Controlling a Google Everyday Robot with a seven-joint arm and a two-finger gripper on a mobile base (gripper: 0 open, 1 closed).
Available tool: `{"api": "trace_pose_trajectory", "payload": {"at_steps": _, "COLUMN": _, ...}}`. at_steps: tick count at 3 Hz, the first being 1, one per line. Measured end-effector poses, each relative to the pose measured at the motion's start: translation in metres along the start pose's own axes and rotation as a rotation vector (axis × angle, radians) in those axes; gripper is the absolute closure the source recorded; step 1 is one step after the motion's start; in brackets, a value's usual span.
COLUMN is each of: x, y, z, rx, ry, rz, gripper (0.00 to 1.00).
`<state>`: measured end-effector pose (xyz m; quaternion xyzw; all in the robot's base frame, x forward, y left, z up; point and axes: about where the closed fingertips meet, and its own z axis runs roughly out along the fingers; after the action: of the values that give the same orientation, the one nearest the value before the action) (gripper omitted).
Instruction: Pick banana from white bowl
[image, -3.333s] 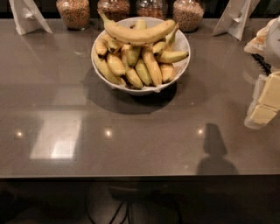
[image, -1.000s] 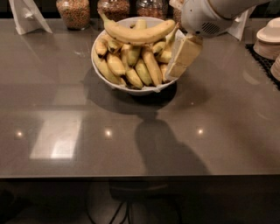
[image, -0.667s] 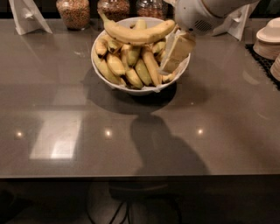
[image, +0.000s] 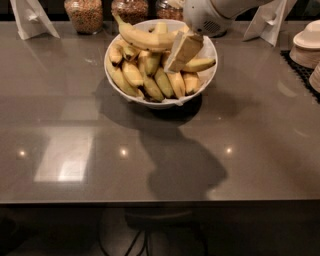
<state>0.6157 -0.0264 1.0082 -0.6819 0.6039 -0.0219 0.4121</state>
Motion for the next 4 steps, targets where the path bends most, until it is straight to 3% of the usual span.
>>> {"api": "trace_pose_trajectory", "payload": {"at_steps": 1, "x": 0.0, "y": -0.008, "z": 0.021, "rx": -0.006, "ry": -0.016, "rz": 0.003, "gripper": 0.3}}
{"api": "trace_pose_trajectory", "payload": {"at_steps": 4, "x": 0.012, "y": -0.023, "z": 0.061, "rx": -0.017, "ry": -0.014, "rz": 0.016, "gripper": 0.53}}
